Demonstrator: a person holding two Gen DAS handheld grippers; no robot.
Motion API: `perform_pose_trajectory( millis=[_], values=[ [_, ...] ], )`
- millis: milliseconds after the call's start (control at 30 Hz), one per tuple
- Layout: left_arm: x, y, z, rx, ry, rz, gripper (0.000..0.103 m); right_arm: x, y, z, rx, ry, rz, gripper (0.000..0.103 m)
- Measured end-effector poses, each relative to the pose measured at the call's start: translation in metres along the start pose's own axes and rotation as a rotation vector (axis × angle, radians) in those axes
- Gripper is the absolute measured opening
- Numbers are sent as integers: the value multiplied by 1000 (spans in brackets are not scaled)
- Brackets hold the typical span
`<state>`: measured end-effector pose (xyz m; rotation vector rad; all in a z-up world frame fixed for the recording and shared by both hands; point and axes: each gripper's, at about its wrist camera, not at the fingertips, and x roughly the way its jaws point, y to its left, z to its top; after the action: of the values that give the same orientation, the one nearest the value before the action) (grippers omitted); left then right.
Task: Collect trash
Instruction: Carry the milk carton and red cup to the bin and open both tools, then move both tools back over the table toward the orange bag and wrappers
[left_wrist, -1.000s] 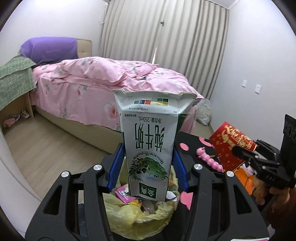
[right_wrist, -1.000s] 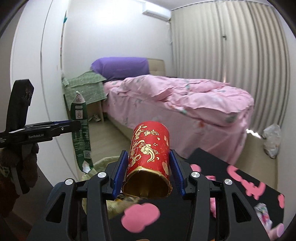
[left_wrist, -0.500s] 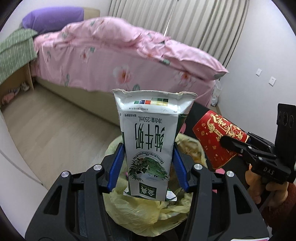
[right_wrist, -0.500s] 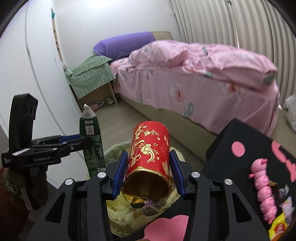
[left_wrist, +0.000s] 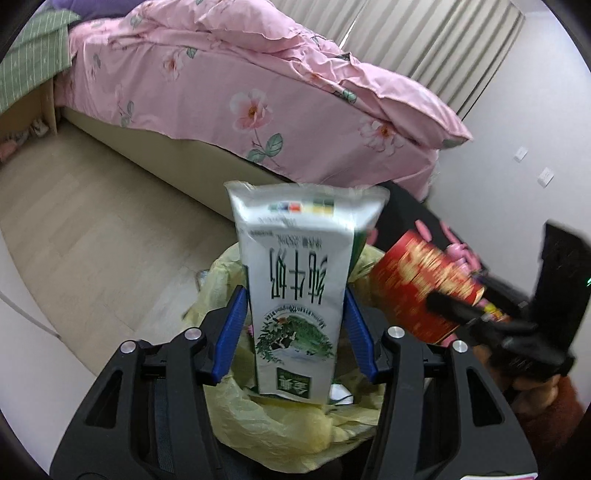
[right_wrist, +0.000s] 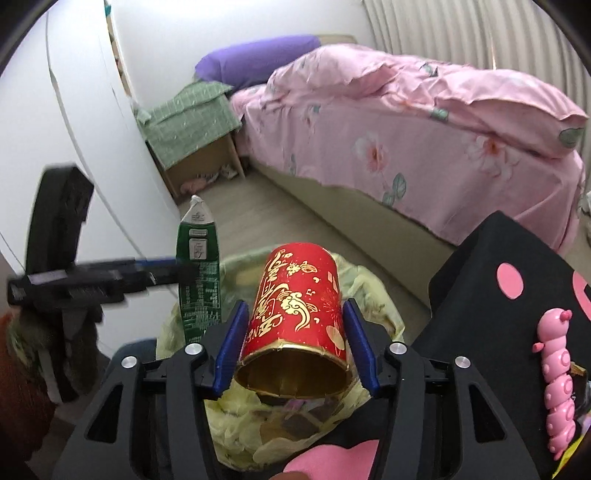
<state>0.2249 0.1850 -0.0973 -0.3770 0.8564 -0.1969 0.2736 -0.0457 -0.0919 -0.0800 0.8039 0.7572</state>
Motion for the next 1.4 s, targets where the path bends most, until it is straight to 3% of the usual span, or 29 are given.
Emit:
perform_pose_trajectory(
  millis=[67, 267, 567, 800, 1000, 1167, 1400],
  values=[
    [-8, 1, 2, -12, -11, 6, 65, 1, 2, -2, -15, 13, -19, 53],
    [-39, -12, 6, 5, -96, 113, 65, -22, -8, -5, 1, -11, -50, 54],
    [-58, -68, 7, 84, -193, 113, 65, -123, -44, -27, 3, -137, -210, 54],
    [-40, -137, -6, 198, -221, 5, 65, -218, -87, -78, 34, -213, -407, 60],
    [-2, -203, -22, 301, -153, -108, 65, -272, -131, -130, 122, -179, -509, 60],
    [28, -257, -48, 404, -58, -225, 65, -295, -156, -176, 201, -148, -546, 60],
    [65, -320, -78, 544, 34, -316, 65, -305, -173, -215, 256, -166, -622, 60]
  ],
)
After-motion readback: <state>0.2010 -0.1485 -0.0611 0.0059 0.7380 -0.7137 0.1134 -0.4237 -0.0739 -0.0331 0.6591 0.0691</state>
